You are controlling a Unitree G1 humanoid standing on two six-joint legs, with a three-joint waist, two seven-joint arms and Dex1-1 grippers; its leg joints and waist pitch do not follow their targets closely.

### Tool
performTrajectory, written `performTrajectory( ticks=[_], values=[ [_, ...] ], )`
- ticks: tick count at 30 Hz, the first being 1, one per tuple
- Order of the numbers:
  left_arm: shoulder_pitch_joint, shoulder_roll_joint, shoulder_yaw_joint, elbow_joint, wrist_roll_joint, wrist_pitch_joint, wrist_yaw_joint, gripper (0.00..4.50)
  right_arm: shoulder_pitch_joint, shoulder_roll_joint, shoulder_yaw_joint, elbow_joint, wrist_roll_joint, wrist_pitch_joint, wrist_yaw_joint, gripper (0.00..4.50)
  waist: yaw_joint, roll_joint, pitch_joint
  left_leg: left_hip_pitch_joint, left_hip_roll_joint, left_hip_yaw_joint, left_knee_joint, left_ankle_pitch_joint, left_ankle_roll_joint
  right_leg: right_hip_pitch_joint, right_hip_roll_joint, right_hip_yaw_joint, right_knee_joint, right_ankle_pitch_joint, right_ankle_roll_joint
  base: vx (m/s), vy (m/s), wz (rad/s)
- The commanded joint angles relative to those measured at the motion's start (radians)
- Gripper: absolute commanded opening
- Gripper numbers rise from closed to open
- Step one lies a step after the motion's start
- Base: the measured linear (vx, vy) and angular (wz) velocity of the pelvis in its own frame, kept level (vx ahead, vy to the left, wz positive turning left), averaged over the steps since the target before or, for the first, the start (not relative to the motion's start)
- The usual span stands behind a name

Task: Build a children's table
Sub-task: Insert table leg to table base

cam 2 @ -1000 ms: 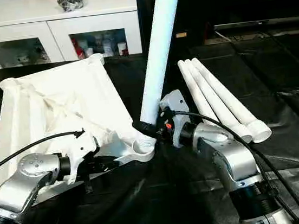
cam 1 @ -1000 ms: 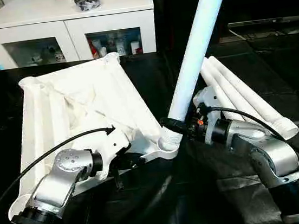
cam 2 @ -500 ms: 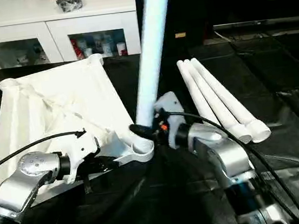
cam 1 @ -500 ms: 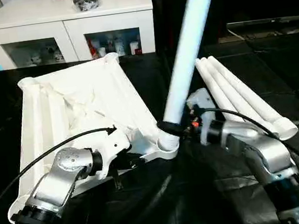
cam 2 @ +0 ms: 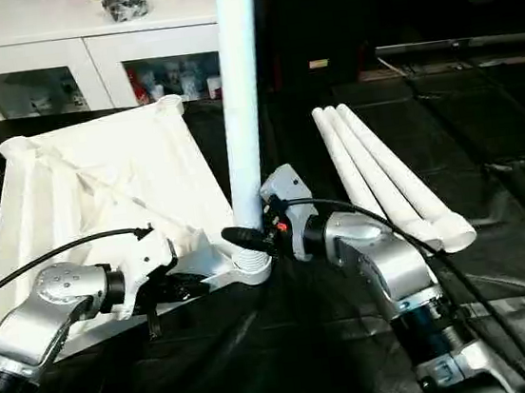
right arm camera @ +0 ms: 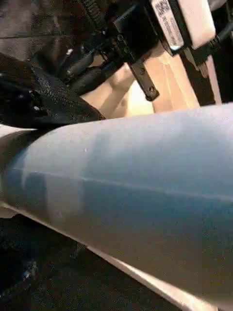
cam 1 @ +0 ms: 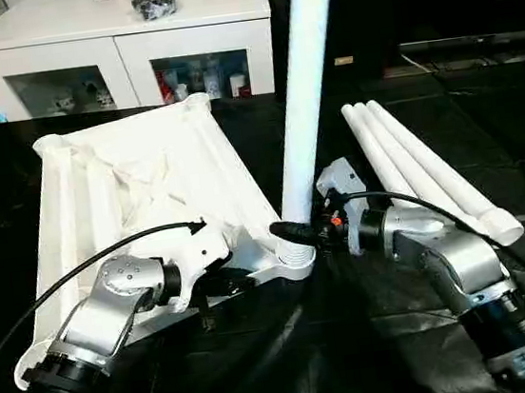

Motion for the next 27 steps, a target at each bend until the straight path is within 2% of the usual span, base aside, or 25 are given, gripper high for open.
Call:
performTrajectory(
  ticks=[1, 9, 12, 14, 16, 17, 18, 19, 20, 21, 22, 23, 24, 25, 26, 27],
  values=[
    [-0.004, 0.008, -0.016, 0.028, 0.031, 0.009, -0.005, 0.0, 0.013, -0.012, 0.025, 0.014, -0.016, 0.021, 0.013, 1.91, -0.004, -0.002, -0.054, 0.006, 0.032, -0.008, -0.091, -0.178, -0.018, 0.041, -0.071, 0.046, -0.08, -0.223, -0.184, 0.0, 0.0, 0.0],
    [-0.015, 0.004, -0.017, 0.032, 0.033, -0.001, -0.015, 0.0, 0.002, 0.02, 0.017, 0.056, -0.016, -0.003, 0.007, 1.91, -0.007, -0.001, -0.052, 0.008, 0.033, -0.009, -0.094, -0.215, -0.025, 0.038, -0.071, 0.046, -0.085, -0.266, -0.183, 0.0, 0.0, 0.0],
    [-0.024, 0.004, -0.017, 0.024, 0.03, 0.006, -0.022, 0.0, -0.011, 0.045, -0.011, 0.092, 0.005, -0.008, 0.0, 1.91, -0.007, -0.001, -0.05, 0.01, 0.032, -0.009, -0.096, -0.235, -0.026, 0.037, -0.074, 0.046, -0.09, -0.306, -0.178, 0.0, 0.0, 0.0],
    [-0.028, 0.002, -0.014, 0.022, 0.027, 0.008, -0.025, 0.0, -0.011, 0.056, -0.035, 0.11, 0.024, -0.008, -0.007, 1.91, -0.005, 0.002, -0.05, 0.011, 0.033, -0.011, -0.098, -0.238, -0.029, 0.037, -0.074, 0.047, -0.091, -0.321, -0.173, 0.0, 0.0, 0.0],
    [-0.031, 0.002, -0.011, 0.023, 0.024, 0.009, -0.025, 0.0, -0.003, 0.061, -0.058, 0.123, 0.037, -0.011, -0.014, 1.91, -0.005, 0.006, -0.051, 0.011, 0.033, -0.01, -0.098, -0.241, -0.03, 0.037, -0.074, 0.046, -0.093, -0.317, -0.175, 0.0, 0.0, 0.0],
    [-0.032, 0.001, -0.01, 0.024, 0.024, 0.009, -0.025, 0.0, 0.0, 0.062, -0.064, 0.127, 0.04, -0.014, -0.016, 1.91, -0.004, 0.003, -0.052, 0.01, 0.033, -0.011, -0.098, -0.234, -0.029, 0.038, -0.074, 0.046, -0.091, -0.304, -0.178, 0.0, 0.0, 0.0],
    [-0.034, 0.001, -0.008, 0.029, 0.024, 0.008, -0.024, 0.0, 0.015, 0.064, -0.077, 0.133, 0.046, -0.021, -0.022, 1.91, -0.002, 0.012, -0.052, 0.01, 0.033, -0.012, -0.098, -0.233, -0.03, 0.038, -0.074, 0.045, -0.09, -0.3, -0.179, 0.0, 0.0, 0.0],
    [-0.037, 0.002, -0.005, 0.034, 0.025, 0.007, -0.023, 0.0, 0.028, 0.065, -0.083, 0.136, 0.047, -0.029, -0.024, 1.91, -0.003, 0.014, -0.051, 0.011, 0.032, -0.01, -0.098, -0.242, -0.032, 0.037, -0.073, 0.045, -0.095, -0.296, -0.179, 0.0, 0.0, 0.0],
    [-0.041, 0.002, -0.002, 0.04, 0.025, 0.008, -0.023, 0.0, 0.052, 0.068, -0.094, 0.138, 0.051, -0.045, -0.03, 1.91, 0.001, 0.024, -0.053, 0.011, 0.032, -0.012, -0.098, -0.243, -0.035, 0.038, -0.074, 0.044, -0.091, -0.287, -0.181, 0.0, 0.0, 0.0],
    [-0.042, 0.002, -0.002, 0.041, 0.025, 0.008, -0.023, 0.0, 0.053, 0.069, -0.096, 0.138, 0.051, -0.046, -0.03, 1.91, 0.0, 0.019, -0.054, 0.013, 0.033, -0.01, -0.098, -0.243, -0.033, 0.037, -0.074, 0.044, -0.095, -0.28, -0.182, 0.0, 0.0, 0.0],
    [-0.047, 0.001, 0.002, 0.047, 0.024, 0.01, -0.024, 0.0, 0.076, 0.076, -0.109, 0.141, 0.052, -0.061, -0.035, 1.91, 0.002, 0.027, -0.055, 0.01, 0.032, -0.014, -0.099, -0.238, -0.034, 0.041, -0.073, 0.043, -0.088, -0.261, -0.189, 0.0, 0.0, 0.0],
    [-0.049, 0.001, 0.005, 0.05, 0.023, 0.011, -0.025, 0.0, 0.085, 0.078, -0.114, 0.141, 0.053, -0.066, -0.038, 1.91, 0.0, 0.02, -0.054, 0.009, 0.032, -0.011, -0.099, -0.239, -0.03, 0.041, -0.073, 0.042, -0.092, -0.257, -0.191, 0.0, 0.0, 0.0],
    [-0.053, -0.001, 0.008, 0.056, 0.023, 0.011, -0.024, 0.0, 0.097, 0.08, -0.119, 0.141, 0.052, -0.077, -0.04, 1.91, 0.003, 0.035, -0.055, 0.009, 0.031, -0.014, -0.098, -0.238, -0.032, 0.042, -0.074, 0.042, -0.088, -0.252, -0.194, 0.0, 0.0, 0.0],
    [-0.053, -0.001, 0.008, 0.056, 0.023, 0.011, -0.024, 0.0, 0.097, 0.08, -0.119, 0.141, 0.052, -0.077, -0.04, 1.91, 0.001, 0.027, -0.054, 0.01, 0.031, -0.012, -0.099, -0.238, -0.028, 0.041, -0.072, 0.041, -0.092, -0.249, -0.195, 0.0, 0.0, 0.0],
    [-0.061, -0.003, 0.013, 0.069, 0.023, 0.011, -0.021, 0.0, 0.12, 0.083, -0.127, 0.137, 0.054, -0.098, -0.044, 1.91, 0.002, 0.039, -0.055, 0.009, 0.03, -0.012, -0.098, -0.235, -0.027, 0.043, -0.072, 0.041, -0.09, -0.246, -0.199, 0.0, 0.0, 0.0],
    [-0.064, -0.004, 0.015, 0.075, 0.024, 0.01, -0.019, 0.0, 0.129, 0.084, -0.13, 0.133, 0.055, -0.105, -0.045, 1.91, 0.002, 0.036, -0.054, 0.01, 0.031, -0.01, -0.098, -0.238, -0.025, 0.04, -0.072, 0.041, -0.094, -0.251, -0.198, 0.0, 0.0, 0.0]
  ],
)
